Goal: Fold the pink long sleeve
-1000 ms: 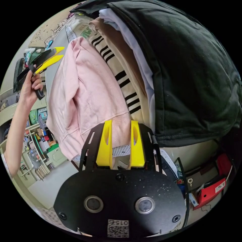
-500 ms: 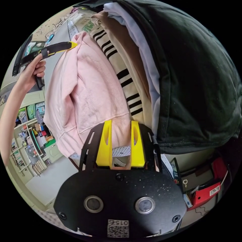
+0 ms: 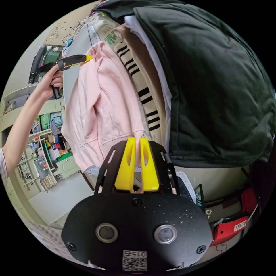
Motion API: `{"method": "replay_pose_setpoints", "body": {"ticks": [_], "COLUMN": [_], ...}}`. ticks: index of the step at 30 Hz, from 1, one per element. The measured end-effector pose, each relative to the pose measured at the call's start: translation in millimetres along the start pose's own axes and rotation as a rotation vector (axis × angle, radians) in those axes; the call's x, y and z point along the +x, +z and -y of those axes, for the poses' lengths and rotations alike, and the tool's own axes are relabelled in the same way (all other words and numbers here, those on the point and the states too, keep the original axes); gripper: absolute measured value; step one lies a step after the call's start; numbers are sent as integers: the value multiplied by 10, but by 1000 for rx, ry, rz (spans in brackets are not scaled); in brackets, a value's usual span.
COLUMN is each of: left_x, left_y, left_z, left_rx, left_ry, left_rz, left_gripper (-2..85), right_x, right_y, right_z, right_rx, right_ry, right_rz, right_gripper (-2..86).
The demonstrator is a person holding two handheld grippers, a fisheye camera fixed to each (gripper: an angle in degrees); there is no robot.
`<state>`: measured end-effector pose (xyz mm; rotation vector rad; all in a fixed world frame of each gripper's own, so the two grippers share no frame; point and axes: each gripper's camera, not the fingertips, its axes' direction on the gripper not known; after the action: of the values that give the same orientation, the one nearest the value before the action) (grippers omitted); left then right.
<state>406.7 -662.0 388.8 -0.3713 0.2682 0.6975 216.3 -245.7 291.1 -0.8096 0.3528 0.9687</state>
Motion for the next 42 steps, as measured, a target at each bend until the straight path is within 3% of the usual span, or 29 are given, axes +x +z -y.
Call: {"method": "replay_pose_setpoints", "body": {"ticks": [7, 12, 17, 22, 26, 33, 37, 42], "left_x": [-343, -552, -961, -1706, -2337, -3325, -3523, -3594], "left_y": [-385, -776, -1152, -1444, -1533, -866, -719, -663], "left_z": [-105, -158, -623, -1555, -2585, -4214, -4676, -4468], "left_rx": [141, 322, 479, 556, 587, 589, 850, 699], "left_ry": [-76, -82, -110, -215, -341, -871, -957, -872], "left_rz": [-148, -337, -483, -561, -516, -752, -896, -798], "left_gripper": [17, 16, 16, 17, 23, 70, 120, 127], "right_x": [31, -20, -413, -1083, -1717, -2264, -2382, -2544], "right_y": [-318, -824, -1083, -827, -171, 1213, 1451, 1579], "right_z": [-151, -276, -496, -708, -875, -1078, -994, -966], "right_rx": [120, 264, 301, 175, -22, -319, -374, -398], "right_ry": [51, 1, -153, -371, -591, -770, -768, -798], "right_rz": [-8, -116, -99, 92, 216, 37, -17, -69], "right_gripper": [19, 17, 16, 17, 18, 18, 19, 20]}}
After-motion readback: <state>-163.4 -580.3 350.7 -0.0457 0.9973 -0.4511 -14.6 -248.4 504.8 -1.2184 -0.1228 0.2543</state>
